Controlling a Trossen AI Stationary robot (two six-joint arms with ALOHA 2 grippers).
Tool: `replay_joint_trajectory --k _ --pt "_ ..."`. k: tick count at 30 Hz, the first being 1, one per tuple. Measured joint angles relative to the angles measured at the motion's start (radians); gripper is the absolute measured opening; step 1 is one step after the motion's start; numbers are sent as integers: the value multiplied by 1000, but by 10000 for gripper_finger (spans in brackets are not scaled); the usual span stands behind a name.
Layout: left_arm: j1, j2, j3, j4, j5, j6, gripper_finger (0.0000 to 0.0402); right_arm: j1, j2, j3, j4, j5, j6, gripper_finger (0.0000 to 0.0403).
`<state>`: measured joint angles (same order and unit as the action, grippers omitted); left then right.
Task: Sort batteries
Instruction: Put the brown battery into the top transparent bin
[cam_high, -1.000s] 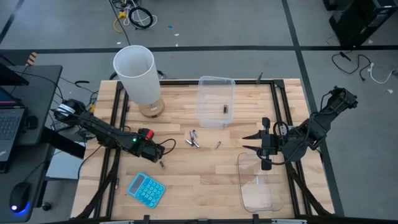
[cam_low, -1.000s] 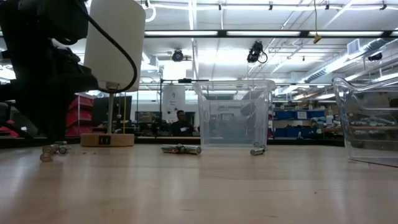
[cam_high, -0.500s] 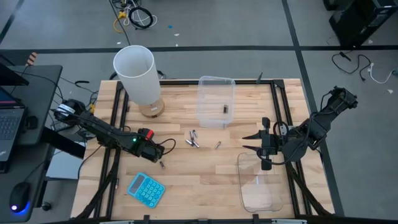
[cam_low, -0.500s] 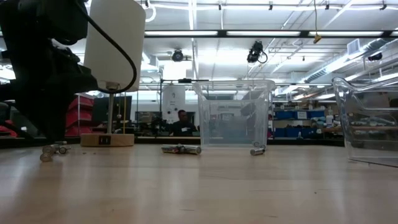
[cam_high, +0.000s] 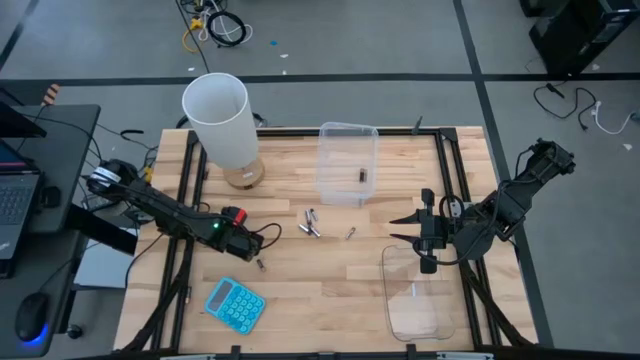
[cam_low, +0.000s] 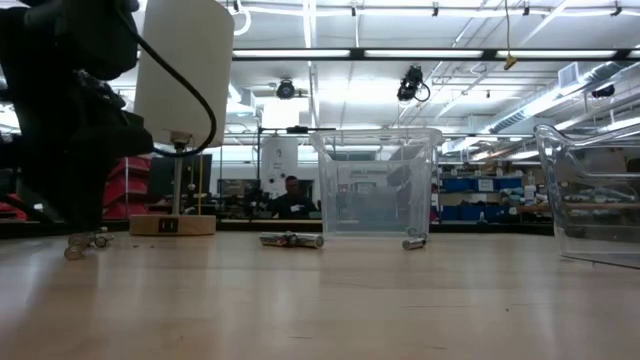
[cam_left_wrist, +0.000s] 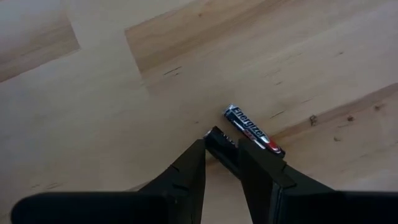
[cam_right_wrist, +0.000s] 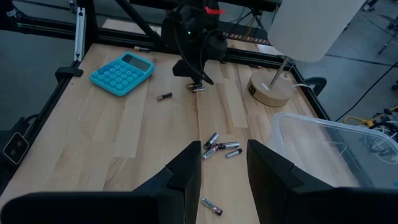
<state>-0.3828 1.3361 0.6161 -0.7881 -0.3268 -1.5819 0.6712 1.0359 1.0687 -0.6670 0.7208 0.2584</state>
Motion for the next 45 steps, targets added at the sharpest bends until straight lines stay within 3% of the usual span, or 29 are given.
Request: replay_joint_trajectory --k 24,36,45 --pt "-49 0 -33 37 55 4 96 0 0 0 0 0 -4 115" --pt "-59 -2 -32 32 62 6 33 0 0 0 1 0 0 115" --pt "-59 -2 -29 31 63 36 28 0 0 0 1 0 0 115"
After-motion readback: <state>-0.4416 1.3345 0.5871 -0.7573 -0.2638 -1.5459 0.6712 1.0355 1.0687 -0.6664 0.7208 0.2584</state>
